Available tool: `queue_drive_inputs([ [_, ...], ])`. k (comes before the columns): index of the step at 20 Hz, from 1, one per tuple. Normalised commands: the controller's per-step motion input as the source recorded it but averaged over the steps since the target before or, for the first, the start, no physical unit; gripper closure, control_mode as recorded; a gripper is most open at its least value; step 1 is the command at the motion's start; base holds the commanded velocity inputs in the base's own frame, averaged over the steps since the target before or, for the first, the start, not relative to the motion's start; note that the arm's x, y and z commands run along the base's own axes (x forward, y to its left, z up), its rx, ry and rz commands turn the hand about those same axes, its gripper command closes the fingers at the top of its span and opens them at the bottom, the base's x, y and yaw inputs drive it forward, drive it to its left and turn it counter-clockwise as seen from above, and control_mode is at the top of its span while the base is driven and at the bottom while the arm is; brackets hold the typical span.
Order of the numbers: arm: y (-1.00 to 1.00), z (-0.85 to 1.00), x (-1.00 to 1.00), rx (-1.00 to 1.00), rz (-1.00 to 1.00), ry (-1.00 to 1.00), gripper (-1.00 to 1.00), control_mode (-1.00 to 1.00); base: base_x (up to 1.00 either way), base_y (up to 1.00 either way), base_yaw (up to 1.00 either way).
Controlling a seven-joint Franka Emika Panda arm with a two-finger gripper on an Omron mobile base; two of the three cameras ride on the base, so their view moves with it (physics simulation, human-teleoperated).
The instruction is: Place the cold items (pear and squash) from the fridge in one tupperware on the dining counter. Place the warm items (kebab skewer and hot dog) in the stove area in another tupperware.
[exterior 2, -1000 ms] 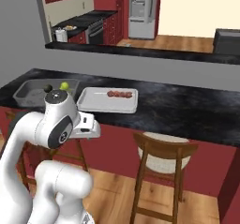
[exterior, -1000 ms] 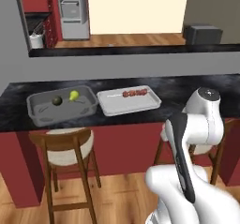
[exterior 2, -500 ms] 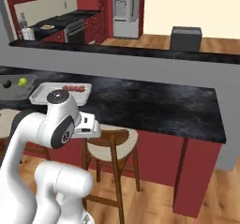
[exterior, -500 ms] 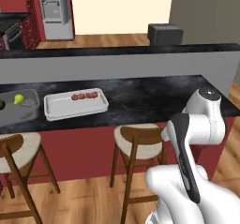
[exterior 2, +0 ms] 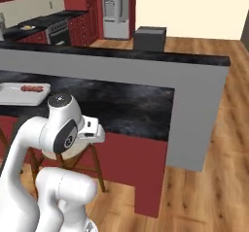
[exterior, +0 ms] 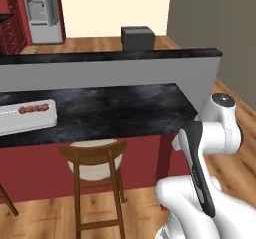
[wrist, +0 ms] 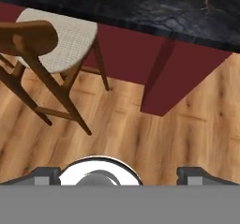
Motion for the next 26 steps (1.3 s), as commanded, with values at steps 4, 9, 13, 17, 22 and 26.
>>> queue_drive_inputs([
  [4,0.0,0.0,0.0,0.0,0.0,0.0,-1.0,1.0,0.42,-1.0,0.06],
  [9,0.0,0.0,0.0,0.0,0.0,0.0,-1.0,1.0,0.33,-1.0,0.09],
  [13,0.0,0.0,0.0,0.0,0.0,0.0,-1.0,1.0,0.16,-1.0,0.11],
  [17,0.0,0.0,0.0,0.0,0.0,0.0,-1.0,1.0,0.03,-1.0,0.15],
  [22,0.0,0.0,0.0,0.0,0.0,0.0,-1.0,1.0,0.0,-1.0,0.29],
  [26,0.0,0.0,0.0,0.0,0.0,0.0,-1.0,1.0,0.06,-0.92,0.41],
])
